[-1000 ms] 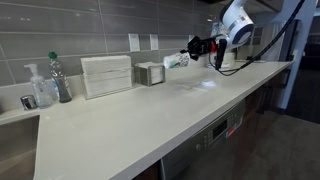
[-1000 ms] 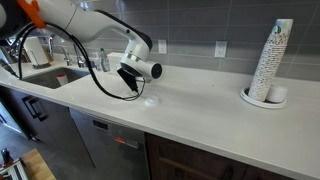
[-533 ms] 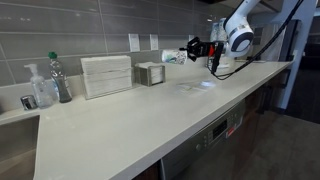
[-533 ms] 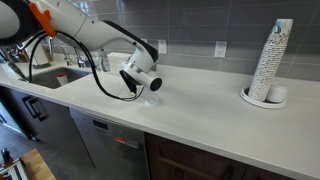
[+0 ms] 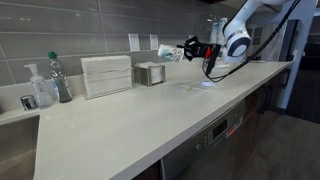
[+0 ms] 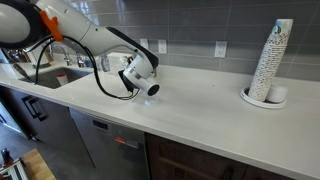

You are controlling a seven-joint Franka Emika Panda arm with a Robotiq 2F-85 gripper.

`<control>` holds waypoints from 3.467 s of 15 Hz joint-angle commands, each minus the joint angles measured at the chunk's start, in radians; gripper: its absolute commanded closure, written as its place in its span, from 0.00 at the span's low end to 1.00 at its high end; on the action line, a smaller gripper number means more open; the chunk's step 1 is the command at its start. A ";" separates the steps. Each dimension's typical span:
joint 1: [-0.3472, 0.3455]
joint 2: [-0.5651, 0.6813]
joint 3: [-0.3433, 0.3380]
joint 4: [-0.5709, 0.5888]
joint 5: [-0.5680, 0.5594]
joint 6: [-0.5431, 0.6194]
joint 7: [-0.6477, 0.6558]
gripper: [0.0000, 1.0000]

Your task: Pour the content in the cup on the kitchen countertop

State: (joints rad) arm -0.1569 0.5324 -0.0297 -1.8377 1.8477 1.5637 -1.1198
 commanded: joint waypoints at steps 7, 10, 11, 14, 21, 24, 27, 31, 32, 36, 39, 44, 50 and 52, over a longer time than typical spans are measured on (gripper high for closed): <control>0.023 0.024 -0.020 -0.005 0.039 -0.046 -0.034 0.99; 0.036 -0.017 -0.039 -0.009 -0.022 -0.032 -0.031 0.99; 0.051 -0.051 -0.055 -0.015 -0.073 -0.002 -0.022 0.99; 0.091 -0.167 -0.081 -0.051 -0.198 0.089 0.016 0.99; 0.185 -0.377 -0.031 -0.070 -0.502 0.351 0.106 0.99; 0.213 -0.422 0.003 -0.070 -0.653 0.463 0.151 0.99; 0.234 -0.448 0.038 -0.066 -0.827 0.548 0.218 0.99; 0.261 -0.455 0.085 -0.064 -1.079 0.626 0.329 0.99; 0.266 -0.455 0.094 -0.061 -1.147 0.638 0.360 0.99; 0.263 -0.456 0.109 -0.066 -1.419 0.667 0.467 0.99; 0.248 -0.457 0.098 -0.071 -1.623 0.668 0.539 0.99; 0.213 -0.438 0.059 -0.066 -1.947 0.699 0.676 0.99; 0.176 -0.367 -0.012 -0.050 -2.239 0.819 0.989 0.99; 0.169 -0.334 -0.030 -0.038 -2.270 0.831 1.057 0.99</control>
State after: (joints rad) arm 0.0217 0.1520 -0.0385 -1.8878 -0.3602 2.3600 -0.1713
